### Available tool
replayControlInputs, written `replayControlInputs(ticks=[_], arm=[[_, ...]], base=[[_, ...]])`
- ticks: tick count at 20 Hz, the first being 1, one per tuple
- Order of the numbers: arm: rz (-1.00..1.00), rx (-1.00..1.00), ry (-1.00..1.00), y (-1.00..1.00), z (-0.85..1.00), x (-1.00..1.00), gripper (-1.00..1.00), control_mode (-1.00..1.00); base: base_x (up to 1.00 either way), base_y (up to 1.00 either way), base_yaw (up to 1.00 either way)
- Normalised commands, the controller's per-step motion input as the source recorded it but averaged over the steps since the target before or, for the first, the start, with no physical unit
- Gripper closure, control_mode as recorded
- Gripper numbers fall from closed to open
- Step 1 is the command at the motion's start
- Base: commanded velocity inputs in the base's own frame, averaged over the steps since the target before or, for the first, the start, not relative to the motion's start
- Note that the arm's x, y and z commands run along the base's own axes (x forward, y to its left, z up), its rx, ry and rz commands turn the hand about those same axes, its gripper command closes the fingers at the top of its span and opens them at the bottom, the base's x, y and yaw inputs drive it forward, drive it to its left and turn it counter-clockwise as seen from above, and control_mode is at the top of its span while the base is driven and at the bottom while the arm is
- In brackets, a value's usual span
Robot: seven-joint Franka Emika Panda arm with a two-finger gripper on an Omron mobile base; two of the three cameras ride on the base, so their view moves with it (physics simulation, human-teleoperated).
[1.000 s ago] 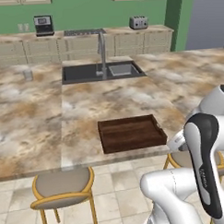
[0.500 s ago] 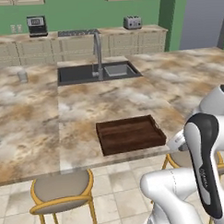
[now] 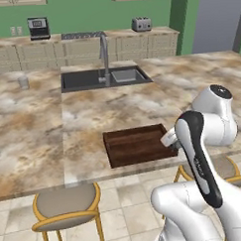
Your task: Take the cake and cupcake from the fridge and place them on the empty tray on the dining counter.
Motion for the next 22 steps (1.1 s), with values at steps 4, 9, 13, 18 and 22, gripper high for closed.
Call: replayControlInputs(ticks=[4,9,13,18,22], arm=[[-0.01,0.06,-0.02,0.58,-0.2,0.87,1.0,-1.0],[-0.04,0.11,-0.01,0.42,-0.21,0.7,1.0,-1.0],[-0.02,0.09,-0.01,0.23,-0.21,0.64,1.0,-1.0],[0.0,0.02,0.01,0.01,-0.07,0.28,1.0,-1.0],[0.0,0.0,-0.08,0.1,-0.26,0.23,1.0,-1.0]], base=[[0.0,0.0,0.0],[0.0,0.0,0.0],[0.0,0.0,0.0],[0.0,0.0,0.0],[0.0,0.0,0.0]])
